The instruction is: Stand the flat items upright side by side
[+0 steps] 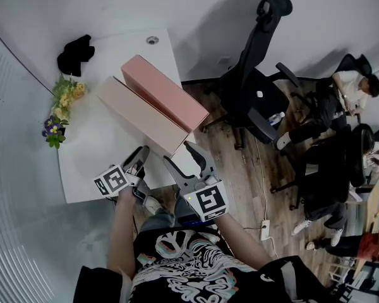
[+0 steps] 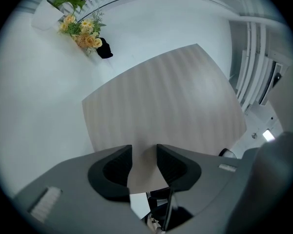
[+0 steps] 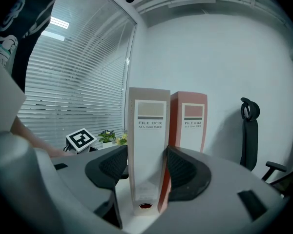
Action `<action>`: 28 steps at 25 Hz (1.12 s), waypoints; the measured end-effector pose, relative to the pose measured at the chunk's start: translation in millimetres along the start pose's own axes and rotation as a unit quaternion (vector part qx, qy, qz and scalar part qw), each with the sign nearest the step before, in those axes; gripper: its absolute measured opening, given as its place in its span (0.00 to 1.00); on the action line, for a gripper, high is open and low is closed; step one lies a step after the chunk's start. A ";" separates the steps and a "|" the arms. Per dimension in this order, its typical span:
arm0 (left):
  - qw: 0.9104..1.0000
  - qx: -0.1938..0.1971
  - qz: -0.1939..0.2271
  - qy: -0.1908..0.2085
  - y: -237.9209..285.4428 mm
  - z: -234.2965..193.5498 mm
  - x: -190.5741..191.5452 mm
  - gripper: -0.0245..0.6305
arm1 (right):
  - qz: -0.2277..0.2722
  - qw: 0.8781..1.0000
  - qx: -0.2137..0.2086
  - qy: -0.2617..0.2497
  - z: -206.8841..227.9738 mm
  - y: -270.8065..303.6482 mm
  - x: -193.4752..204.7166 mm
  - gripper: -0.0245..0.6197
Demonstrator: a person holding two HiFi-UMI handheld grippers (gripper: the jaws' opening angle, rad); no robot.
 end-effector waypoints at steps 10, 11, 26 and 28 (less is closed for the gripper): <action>1.000 -0.002 0.002 -0.003 11.1 2.2 -4.9 0.25 | 0.002 1.000 0.009 0.003 5.3 0.7 0.9 0.43; 1.000 -0.002 0.001 -0.002 12.1 1.9 -5.4 0.25 | 0.001 1.000 0.010 0.002 5.8 1.2 1.0 0.43; 0.999 -0.006 0.021 0.035 6.4 6.8 -14.6 0.26 | -0.004 1.000 0.029 -0.006 1.1 -2.0 1.2 0.37; 0.996 -0.018 0.046 0.069 1.6 13.0 -21.5 0.26 | -0.007 0.999 0.037 -0.003 1.1 -5.9 2.7 0.36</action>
Point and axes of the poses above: the fingertips, and each gripper's own axes: y forward along the fingers, z to its right, x out of its underside, the point moved 4 cm from there along -y, backward along the fingers, and after that the axes turned 4 degrees about -y, right-handed, at the moved point
